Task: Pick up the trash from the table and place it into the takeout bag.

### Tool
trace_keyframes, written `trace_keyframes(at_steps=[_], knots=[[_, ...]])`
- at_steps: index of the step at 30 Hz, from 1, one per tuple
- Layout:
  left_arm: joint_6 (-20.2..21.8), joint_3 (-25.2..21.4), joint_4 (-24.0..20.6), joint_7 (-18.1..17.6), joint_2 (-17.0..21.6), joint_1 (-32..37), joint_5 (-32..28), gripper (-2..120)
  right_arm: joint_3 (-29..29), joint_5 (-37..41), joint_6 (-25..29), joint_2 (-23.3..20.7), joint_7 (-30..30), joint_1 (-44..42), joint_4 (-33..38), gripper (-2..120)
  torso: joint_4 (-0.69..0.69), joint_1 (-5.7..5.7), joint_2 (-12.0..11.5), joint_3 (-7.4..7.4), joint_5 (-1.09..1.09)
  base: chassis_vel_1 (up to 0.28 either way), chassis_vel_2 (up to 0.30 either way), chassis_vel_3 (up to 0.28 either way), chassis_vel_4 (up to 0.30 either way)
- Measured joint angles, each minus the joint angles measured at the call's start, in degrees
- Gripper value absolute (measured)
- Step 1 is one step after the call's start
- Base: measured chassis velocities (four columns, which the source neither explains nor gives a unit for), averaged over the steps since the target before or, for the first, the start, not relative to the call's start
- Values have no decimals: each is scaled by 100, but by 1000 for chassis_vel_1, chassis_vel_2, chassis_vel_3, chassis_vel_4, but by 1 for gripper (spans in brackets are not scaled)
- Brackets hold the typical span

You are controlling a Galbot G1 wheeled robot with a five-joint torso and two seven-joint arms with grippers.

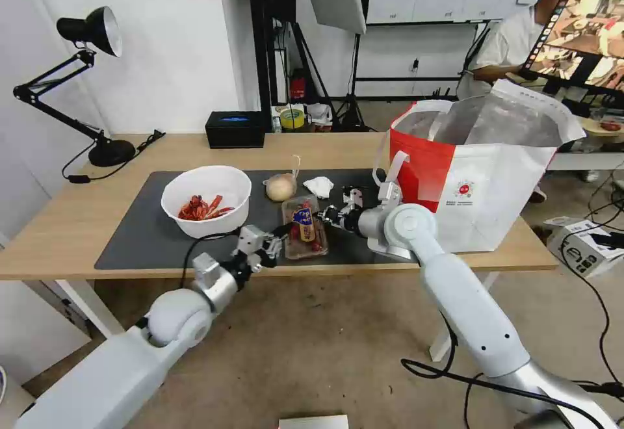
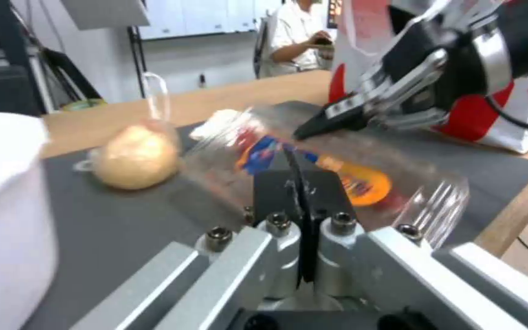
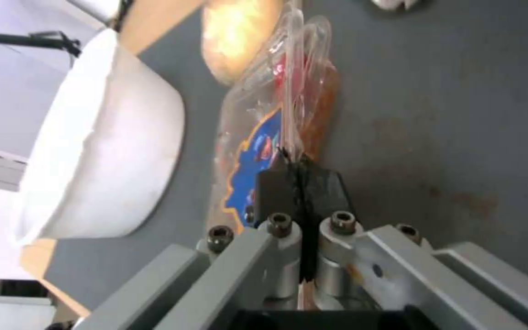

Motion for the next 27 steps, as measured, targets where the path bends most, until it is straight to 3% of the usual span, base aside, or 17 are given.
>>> trace_keyframes(at_steps=[6,14,16,20,22,24,26,27], knots=[[-79,-231,-143,-8,50,306,25,0,337,23,2,-162,-106,-281,448,0,-1,0,0,0,0,0,0,0,0],[-107,-348,-409,-360,-15,700,55,2,1022,284,14,-397,-254,-747,1385,0,-2,0,0,0,0,0,0,0,0],[-124,-460,-511,-405,1,886,58,15,1335,491,123,-550,-234,-828,1794,0,-2,0,0,0,1,0,0,0,0],[-150,-589,-567,-405,8,1055,53,23,1538,675,223,-689,-195,-842,2011,0,-1,0,0,0,1,0,0,0,0],[-242,-843,-640,-403,-18,1393,45,36,1922,948,405,-978,-149,-856,2326,0,-1,0,0,0,2,0,0,0,0],[-257,-871,-645,-400,-26,1432,49,38,1988,991,434,-1033,-143,-858,2368,0,-1,0,0,0,2,0,0,0,0],[-364,-1087,-665,-381,-136,1757,146,53,2361,1244,665,-1382,-92,-861,2571,0,-2,0,0,0,1,0,0,0,0],[-364,-1087,-665,-381,-136,1757,146,53,2361,1244,665,-1382,-92,-861,2571,0,-2,0,0,0,1,0,0,0,0]])
